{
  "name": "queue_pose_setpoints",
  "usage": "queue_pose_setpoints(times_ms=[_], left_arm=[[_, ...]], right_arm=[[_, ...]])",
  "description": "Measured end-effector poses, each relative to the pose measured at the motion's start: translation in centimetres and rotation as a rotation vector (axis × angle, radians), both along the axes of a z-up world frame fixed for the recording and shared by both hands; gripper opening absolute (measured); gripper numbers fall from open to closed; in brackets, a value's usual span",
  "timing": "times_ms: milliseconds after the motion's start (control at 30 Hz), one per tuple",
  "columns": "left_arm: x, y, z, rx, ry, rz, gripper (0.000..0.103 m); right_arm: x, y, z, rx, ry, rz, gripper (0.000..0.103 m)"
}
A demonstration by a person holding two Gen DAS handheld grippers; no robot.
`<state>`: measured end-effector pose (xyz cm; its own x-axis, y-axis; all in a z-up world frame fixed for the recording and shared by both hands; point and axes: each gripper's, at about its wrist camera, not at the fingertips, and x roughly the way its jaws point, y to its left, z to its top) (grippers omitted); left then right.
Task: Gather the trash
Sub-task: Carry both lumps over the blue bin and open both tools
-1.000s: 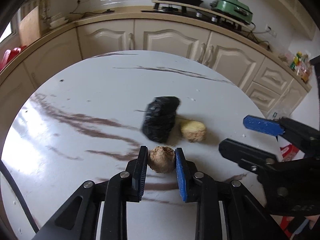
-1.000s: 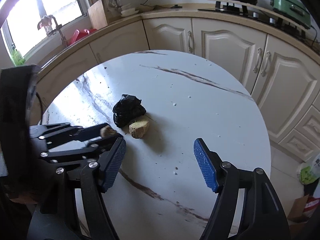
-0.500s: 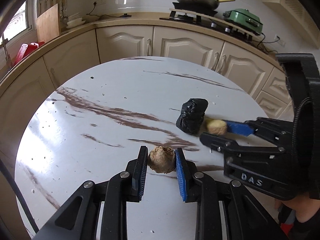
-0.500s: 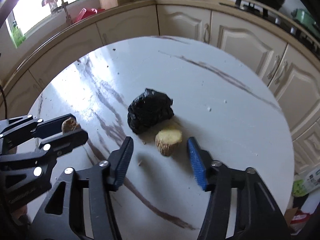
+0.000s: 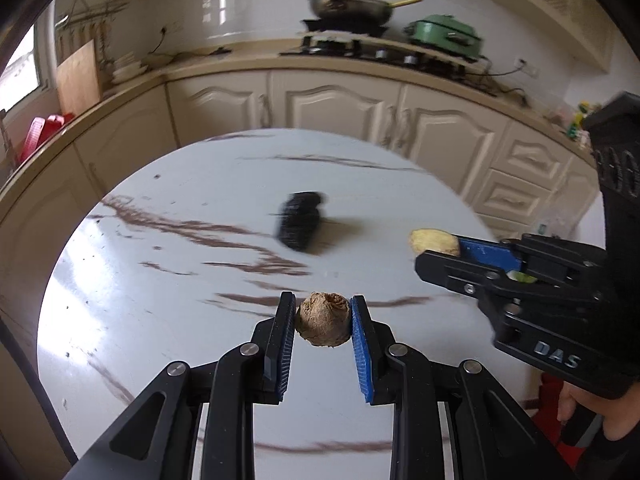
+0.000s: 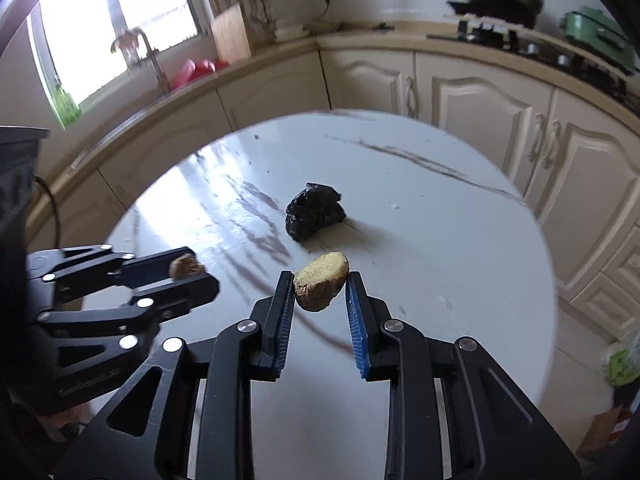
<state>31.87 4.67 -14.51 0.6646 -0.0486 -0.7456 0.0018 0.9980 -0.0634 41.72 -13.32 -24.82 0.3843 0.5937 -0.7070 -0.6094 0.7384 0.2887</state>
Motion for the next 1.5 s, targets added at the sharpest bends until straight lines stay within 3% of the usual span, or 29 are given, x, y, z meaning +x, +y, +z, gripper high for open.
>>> queue_pose_setpoints(times_ms=[167,300,567,767,900,967,1033,1133,1267,1333,1400,1500], left_arm=[[-1.6,-5.9,1.3,-0.007,-0.039,-0.100,0.023],[-0.9,-12.6,1.2,-0.002,-0.042,-0.209,0.023],[4.0,-25.9,-2.5,-0.011,0.057,-0.428,0.023],[8.3,-32.3,-6.1,0.004,0.149,-0.520,0.023],[11.1,-34.0,-7.7,-0.004,0.185,-0.538,0.029],[13.4,-34.0,-8.2,-0.003,0.191,-0.530,0.051],[15.0,-33.6,-8.5,0.018,0.181,-0.500,0.062],[16.8,-33.5,-9.0,-0.004,0.182,-0.469,0.064],[16.0,-32.6,-8.7,0.042,0.138,-0.428,0.067],[14.4,-32.0,-8.1,0.067,0.113,-0.409,0.069],[12.7,-31.1,-7.2,0.076,0.100,-0.398,0.070],[10.8,-29.8,-5.7,0.071,0.082,-0.387,0.071]], right_arm=[[-4.4,-8.3,2.3,0.076,-0.043,-0.087,0.025],[-7.3,-15.4,2.4,0.098,-0.054,-0.189,0.025],[-10.1,-28.0,-1.5,0.095,0.021,-0.400,0.025],[-9.4,-33.0,-5.7,0.100,0.090,-0.479,0.025],[-8.2,-35.0,-8.5,0.105,0.138,-0.509,0.025],[-7.6,-35.5,-9.8,0.105,0.160,-0.515,0.026],[-7.3,-36.0,-10.7,0.108,0.171,-0.525,0.026],[-6.6,-36.2,-11.9,0.113,0.192,-0.533,0.026],[-5.8,-35.5,-13.1,0.122,0.212,-0.529,0.027],[-5.4,-34.9,-13.2,0.129,0.212,-0.532,0.038],[-5.3,-34.2,-13.1,0.113,0.210,-0.545,0.057],[-5.5,-33.2,-12.0,0.113,0.199,-0.539,0.057]])
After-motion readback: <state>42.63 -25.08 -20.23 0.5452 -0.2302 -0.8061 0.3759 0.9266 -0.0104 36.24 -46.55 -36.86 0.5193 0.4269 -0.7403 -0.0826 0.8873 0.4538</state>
